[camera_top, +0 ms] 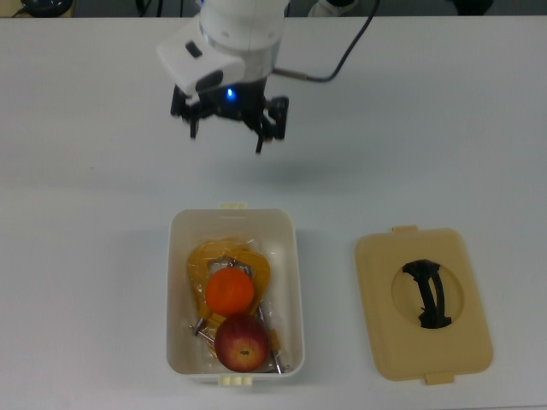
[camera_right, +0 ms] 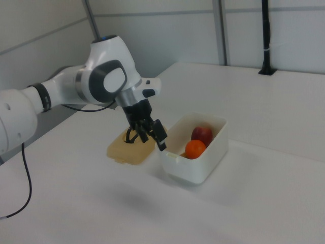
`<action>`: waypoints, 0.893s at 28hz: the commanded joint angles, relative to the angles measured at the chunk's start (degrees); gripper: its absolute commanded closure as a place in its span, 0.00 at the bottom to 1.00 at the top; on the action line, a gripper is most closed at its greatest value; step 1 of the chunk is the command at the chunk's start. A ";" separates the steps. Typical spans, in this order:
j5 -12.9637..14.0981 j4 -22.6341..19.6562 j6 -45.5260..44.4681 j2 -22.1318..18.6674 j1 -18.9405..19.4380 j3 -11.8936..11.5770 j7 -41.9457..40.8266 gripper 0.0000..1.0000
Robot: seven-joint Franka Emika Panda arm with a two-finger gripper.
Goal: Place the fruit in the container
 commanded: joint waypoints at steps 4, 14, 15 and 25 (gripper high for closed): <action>5.08 -1.91 -10.78 -6.13 -0.07 -2.55 -2.98 0.00; 8.08 -2.35 -15.79 -10.61 0.02 -3.43 -6.94 0.00; 8.08 -2.53 -16.06 -10.97 0.02 -3.43 -7.55 0.00; 8.60 -2.88 -10.88 -11.32 -1.65 -3.52 -9.85 0.00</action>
